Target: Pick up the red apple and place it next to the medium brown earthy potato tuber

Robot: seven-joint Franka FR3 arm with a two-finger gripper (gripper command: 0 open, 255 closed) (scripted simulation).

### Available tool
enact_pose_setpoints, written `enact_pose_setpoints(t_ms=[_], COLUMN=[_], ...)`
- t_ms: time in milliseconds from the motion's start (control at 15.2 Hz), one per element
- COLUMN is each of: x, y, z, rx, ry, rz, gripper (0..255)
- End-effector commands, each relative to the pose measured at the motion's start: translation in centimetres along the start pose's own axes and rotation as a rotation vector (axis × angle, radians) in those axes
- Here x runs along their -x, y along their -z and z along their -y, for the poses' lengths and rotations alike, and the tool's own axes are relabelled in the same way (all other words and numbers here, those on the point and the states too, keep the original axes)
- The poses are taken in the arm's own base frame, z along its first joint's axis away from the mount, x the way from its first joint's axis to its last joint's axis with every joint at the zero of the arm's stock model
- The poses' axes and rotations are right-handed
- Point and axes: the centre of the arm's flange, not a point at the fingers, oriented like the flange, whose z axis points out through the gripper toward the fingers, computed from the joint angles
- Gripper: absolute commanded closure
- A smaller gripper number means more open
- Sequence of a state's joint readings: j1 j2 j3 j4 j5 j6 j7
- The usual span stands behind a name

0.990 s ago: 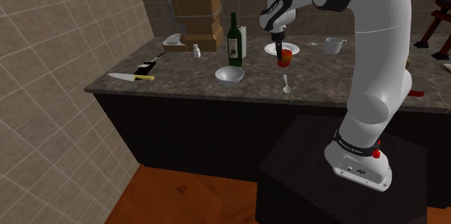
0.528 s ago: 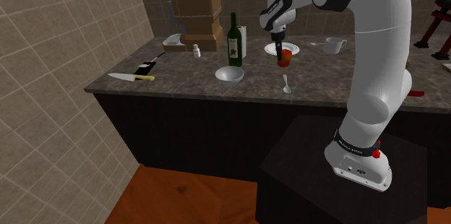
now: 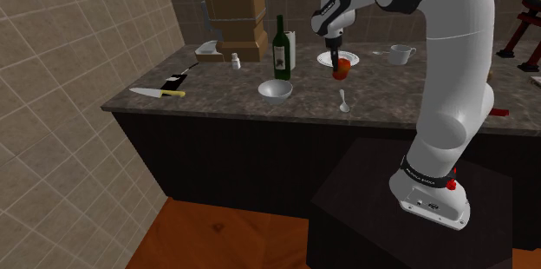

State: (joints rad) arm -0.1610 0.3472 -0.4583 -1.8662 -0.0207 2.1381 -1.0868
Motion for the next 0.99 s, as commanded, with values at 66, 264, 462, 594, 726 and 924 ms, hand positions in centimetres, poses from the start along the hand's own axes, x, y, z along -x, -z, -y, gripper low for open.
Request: enact_pose_setpoints(t_ms=[66,264,462,594,726,924], x=[0.3,0.5,0.8,1.0,1.1,1.4], y=[1.4,3.0,4.6,5.6,6.6,8.2], z=[0.0,-0.1,-0.2,-0.2,-0.3,-0.3], rx=[0.000,0.000,0.000,0.000,0.000,0.000], ry=[0.000,0.000,0.000,0.000,0.000,0.000], rz=[0.000,0.000,0.000,0.000,0.000,0.000], gripper=[255,255,255,255,255,255])
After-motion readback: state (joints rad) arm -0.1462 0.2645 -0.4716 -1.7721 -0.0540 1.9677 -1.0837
